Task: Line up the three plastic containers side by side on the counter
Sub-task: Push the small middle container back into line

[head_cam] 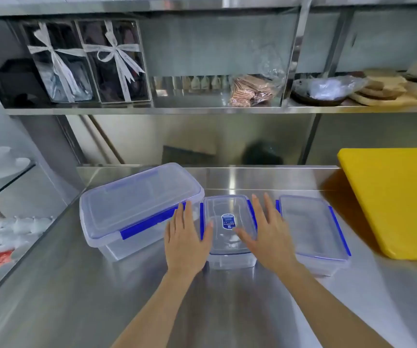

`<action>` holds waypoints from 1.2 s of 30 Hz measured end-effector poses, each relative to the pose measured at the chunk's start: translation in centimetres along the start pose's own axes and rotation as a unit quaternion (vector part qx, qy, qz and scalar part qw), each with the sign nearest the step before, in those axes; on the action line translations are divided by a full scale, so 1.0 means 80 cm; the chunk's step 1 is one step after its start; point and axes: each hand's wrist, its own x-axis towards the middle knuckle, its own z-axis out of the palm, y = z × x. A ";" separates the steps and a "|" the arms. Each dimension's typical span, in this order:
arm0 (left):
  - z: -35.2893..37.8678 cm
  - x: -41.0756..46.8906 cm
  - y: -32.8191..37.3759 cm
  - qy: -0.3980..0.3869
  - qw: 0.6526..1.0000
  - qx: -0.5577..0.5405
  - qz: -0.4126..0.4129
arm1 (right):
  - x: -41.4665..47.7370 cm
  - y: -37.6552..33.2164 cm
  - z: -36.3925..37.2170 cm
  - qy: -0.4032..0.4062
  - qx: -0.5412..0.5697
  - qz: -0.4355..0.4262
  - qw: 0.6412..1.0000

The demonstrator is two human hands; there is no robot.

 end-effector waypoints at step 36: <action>0.091 0.025 -0.008 -0.224 0.972 0.004 -0.074 | 0.026 0.045 0.048 -0.208 -0.068 0.014 0.976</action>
